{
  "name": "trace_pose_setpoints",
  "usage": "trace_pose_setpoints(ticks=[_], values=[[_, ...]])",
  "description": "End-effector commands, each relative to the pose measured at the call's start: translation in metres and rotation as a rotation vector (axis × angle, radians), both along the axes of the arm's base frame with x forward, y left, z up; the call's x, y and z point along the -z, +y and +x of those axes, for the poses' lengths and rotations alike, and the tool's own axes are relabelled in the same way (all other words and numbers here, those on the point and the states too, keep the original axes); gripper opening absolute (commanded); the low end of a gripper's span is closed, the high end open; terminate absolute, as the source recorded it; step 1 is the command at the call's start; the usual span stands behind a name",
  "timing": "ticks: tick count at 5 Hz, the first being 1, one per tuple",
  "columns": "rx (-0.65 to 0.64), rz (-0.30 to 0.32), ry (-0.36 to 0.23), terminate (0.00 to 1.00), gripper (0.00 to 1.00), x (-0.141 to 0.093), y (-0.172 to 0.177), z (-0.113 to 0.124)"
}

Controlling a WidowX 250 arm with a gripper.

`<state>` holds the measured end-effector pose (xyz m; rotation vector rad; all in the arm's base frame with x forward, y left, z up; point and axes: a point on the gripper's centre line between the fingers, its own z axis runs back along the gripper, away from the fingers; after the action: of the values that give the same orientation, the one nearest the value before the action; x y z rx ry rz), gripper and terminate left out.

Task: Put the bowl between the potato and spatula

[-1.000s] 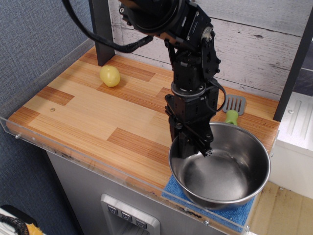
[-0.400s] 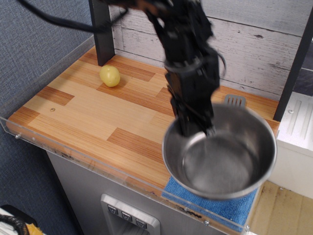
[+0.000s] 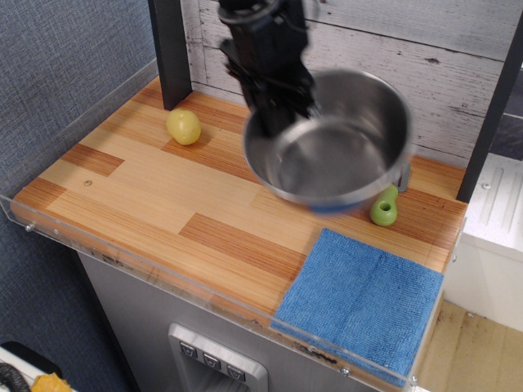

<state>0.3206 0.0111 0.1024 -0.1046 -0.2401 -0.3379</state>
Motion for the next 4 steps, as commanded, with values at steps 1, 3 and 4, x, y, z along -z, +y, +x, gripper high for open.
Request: trace_pose_setpoints(ticks=[1, 3, 4], values=[[-0.133, -0.06, 0.028, 0.0, 0.0, 0.017, 0.064, 0.045], [-0.121, -0.009, 0.101, 0.0, 0.0, 0.04, 0.062, 0.043], [-0.114, 0.024, 0.13, 0.0, 0.0, 0.05, 0.059, 0.036]])
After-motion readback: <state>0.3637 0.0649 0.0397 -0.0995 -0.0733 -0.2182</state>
